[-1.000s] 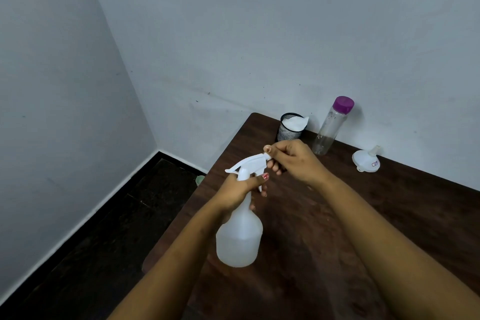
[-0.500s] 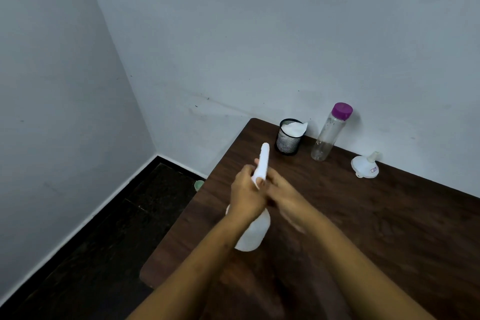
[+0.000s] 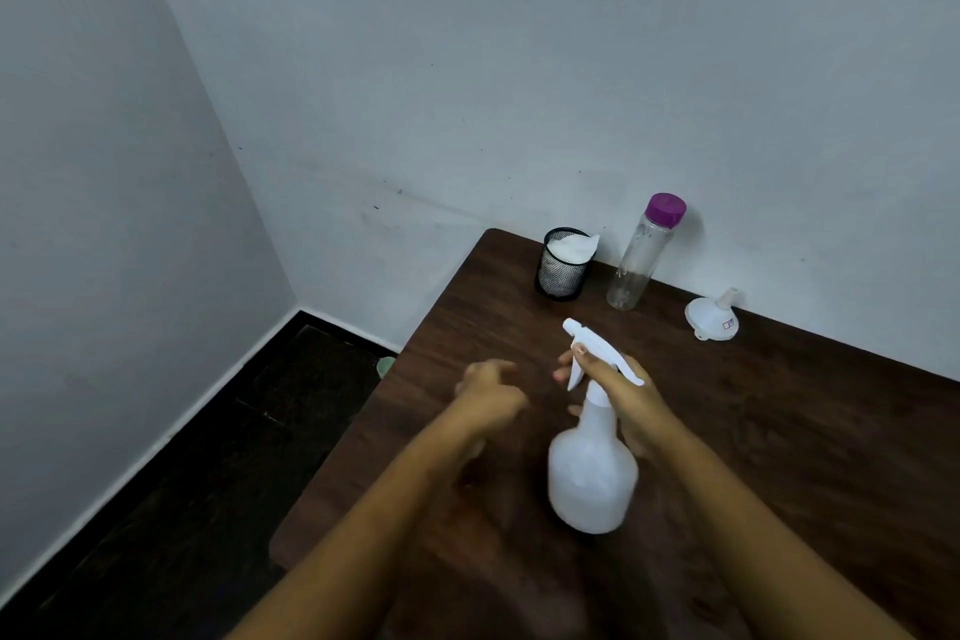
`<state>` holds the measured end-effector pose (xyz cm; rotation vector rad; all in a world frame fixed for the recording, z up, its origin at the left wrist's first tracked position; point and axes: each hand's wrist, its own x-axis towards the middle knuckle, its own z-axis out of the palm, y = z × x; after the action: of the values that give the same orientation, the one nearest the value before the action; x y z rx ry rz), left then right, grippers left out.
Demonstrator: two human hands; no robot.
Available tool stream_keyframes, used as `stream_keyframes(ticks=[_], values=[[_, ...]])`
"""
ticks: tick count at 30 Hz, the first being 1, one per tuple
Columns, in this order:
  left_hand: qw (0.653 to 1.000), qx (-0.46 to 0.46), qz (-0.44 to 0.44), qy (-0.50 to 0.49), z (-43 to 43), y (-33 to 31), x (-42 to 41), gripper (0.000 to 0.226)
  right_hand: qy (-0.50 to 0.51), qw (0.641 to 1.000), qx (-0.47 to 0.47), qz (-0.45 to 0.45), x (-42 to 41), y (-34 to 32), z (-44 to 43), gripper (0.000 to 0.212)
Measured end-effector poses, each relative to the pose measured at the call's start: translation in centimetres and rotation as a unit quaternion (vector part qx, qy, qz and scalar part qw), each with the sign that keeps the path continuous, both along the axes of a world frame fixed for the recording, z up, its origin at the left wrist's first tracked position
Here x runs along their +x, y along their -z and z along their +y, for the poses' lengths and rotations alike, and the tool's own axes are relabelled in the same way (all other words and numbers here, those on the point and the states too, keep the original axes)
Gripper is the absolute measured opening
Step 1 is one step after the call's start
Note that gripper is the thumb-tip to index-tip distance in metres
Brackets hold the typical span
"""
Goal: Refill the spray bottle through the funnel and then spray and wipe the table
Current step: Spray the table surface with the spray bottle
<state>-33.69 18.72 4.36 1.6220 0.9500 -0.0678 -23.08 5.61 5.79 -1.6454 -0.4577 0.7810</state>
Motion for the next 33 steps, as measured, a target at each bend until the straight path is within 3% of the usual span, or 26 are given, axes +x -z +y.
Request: stream_keyframes(ticks=[3,6,15,20,23,27,33], values=[[0.997,-0.025,0.016,-0.071,1.4,1.2,-0.6,0.047,0.007,0.999,-0.041,0.027,1.1,0.8,-1.0,0.022],[0.994,-0.072,0.028,-0.082,1.9,2.0,-1.0,0.034,0.032,0.995,-0.092,0.005,1.3,1.6,-0.9,0.029],[0.987,-0.117,0.053,-0.095,2.0,4.0,-0.4,0.019,0.036,0.966,-0.247,-0.066,0.7,3.5,0.1,0.048],[0.985,-0.135,0.055,-0.093,1.9,4.1,-0.2,0.015,0.006,0.976,-0.206,0.072,0.8,2.8,0.0,0.035],[0.986,-0.133,0.048,-0.094,1.6,4.2,0.0,0.014,-0.034,0.979,-0.199,0.019,0.9,3.1,-0.1,0.043],[0.987,-0.135,0.024,-0.081,1.4,4.0,0.2,0.017,0.021,0.976,-0.217,-0.013,0.7,3.6,0.1,0.043],[0.989,-0.129,-0.006,-0.076,1.1,3.6,0.7,0.019,-0.021,0.979,-0.204,0.009,0.6,3.7,-0.2,0.047]])
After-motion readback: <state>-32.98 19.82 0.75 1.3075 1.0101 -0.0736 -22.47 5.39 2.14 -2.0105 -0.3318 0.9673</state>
